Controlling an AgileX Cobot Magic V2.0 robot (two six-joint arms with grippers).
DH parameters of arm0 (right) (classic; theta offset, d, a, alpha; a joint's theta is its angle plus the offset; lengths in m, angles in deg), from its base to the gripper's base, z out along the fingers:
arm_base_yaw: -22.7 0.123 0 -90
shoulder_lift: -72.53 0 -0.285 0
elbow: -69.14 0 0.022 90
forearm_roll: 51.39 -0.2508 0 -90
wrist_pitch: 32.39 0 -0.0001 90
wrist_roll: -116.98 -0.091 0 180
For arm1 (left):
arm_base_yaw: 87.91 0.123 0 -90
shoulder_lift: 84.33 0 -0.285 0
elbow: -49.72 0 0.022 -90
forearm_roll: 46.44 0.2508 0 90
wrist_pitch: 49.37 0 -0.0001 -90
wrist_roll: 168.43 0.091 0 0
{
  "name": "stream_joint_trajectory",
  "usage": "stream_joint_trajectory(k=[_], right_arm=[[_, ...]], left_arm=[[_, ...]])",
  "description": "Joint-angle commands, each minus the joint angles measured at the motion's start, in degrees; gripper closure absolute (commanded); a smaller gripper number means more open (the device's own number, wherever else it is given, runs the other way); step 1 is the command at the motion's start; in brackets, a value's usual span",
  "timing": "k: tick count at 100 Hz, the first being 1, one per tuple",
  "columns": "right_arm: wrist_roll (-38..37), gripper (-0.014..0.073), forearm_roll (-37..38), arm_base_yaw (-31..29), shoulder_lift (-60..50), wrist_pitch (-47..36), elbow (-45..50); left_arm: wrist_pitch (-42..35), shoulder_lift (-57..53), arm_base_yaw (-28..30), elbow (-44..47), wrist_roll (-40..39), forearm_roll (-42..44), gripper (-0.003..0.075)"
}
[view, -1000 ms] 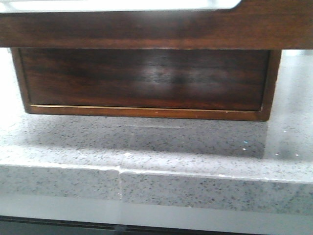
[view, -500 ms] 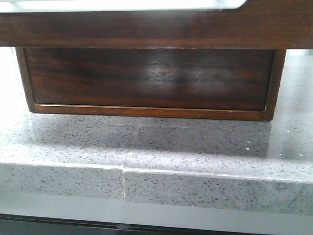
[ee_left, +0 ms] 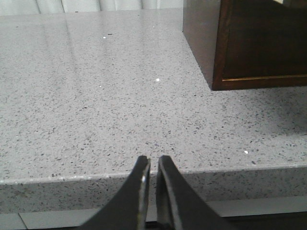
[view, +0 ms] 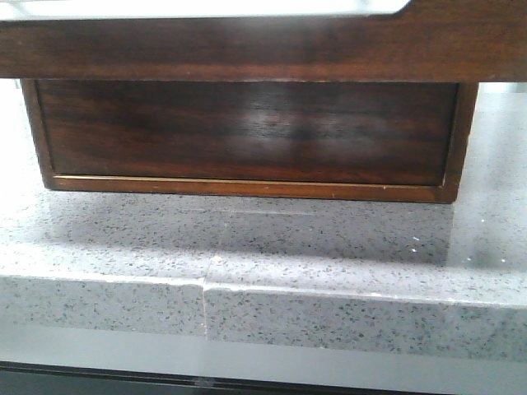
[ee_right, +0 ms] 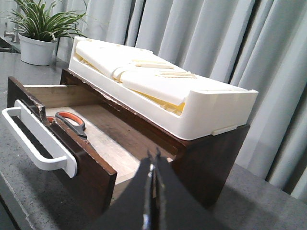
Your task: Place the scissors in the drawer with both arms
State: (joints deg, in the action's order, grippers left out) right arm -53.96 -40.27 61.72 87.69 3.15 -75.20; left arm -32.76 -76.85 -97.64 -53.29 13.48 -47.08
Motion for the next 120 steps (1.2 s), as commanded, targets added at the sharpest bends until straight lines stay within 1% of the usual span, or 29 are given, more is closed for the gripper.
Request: stream_joint_trajectory(k=[1,30,35,38,41,53,59,69,76,81,86,94,100,110,120], right_arm=[[-0.2,0.0638,0.9,-0.4,1.1,-4.4,-1.2],[-0.2,0.0638,0.9,-0.4,1.1,-4.4,-1.2],[-0.2,0.0638,3.1,-0.4,1.1,-4.0,-1.2],[-0.2,0.0638,6.7,-0.4,1.1,-3.6,-1.2],[-0.2,0.0638,8.7,-0.4,1.1,-3.4,-0.8],[-0.2,0.0638,9.1,-2.2,1.1,-11.3,2.7],[-1.9,0.0638,8.6,-4.5,1.1,-14.0,5.3],[-10.8,0.0638,7.9,-9.9,1.1,-16.8,11.8],[-14.0,0.0638,7.9,-14.6,1.1,-22.0,17.6],[-14.4,0.0638,7.2,-18.2,1.1,-27.4,21.9],[-14.4,0.0638,4.5,-21.8,1.1,-33.3,26.1],[-14.4,0.0638,-3.6,-27.4,1.1,-40.3,32.0],[-14.4,0.064,-5.6,-30.3,1.1,-44.6,35.8],[-14.4,0.064,-5.6,-33.5,0.8,-45.9,38.8],[-14.4,0.064,-5.6,-34.0,-0.2,-44.6,41.7]], left_arm=[[-4.0,-2.0,-0.5,1.2,-0.4,0.0,0.0711],[-4.0,-2.0,-0.5,1.2,-0.4,0.0,0.0711],[-4.0,-2.0,-0.5,1.2,-0.4,0.0,0.0712],[-4.0,-2.0,-0.5,1.2,-0.4,0.0,0.0711],[-4.0,-2.0,-0.5,1.2,-0.4,0.0,0.0712],[-4.0,-2.0,-0.5,1.2,-0.4,0.0,0.0711],[-4.0,-2.0,-0.5,1.2,-0.4,0.0,0.0711],[-4.0,-2.0,-0.5,1.2,-0.4,0.0,0.0711],[-4.0,-2.0,-0.5,1.2,-0.4,0.0,0.0711],[-4.0,-2.0,-0.5,1.2,-0.4,0.0,0.0711],[-4.0,-2.0,-0.5,1.2,-0.4,0.0,0.0711],[-4.0,-2.0,-0.5,1.2,-0.4,0.0,0.0711],[-4.0,-2.0,-0.5,1.2,-0.4,0.0,0.0711],[-4.0,-2.0,-0.5,1.2,-0.4,0.0,0.0711],[-4.0,-2.0,-0.5,1.2,-0.4,0.0,0.0711]])
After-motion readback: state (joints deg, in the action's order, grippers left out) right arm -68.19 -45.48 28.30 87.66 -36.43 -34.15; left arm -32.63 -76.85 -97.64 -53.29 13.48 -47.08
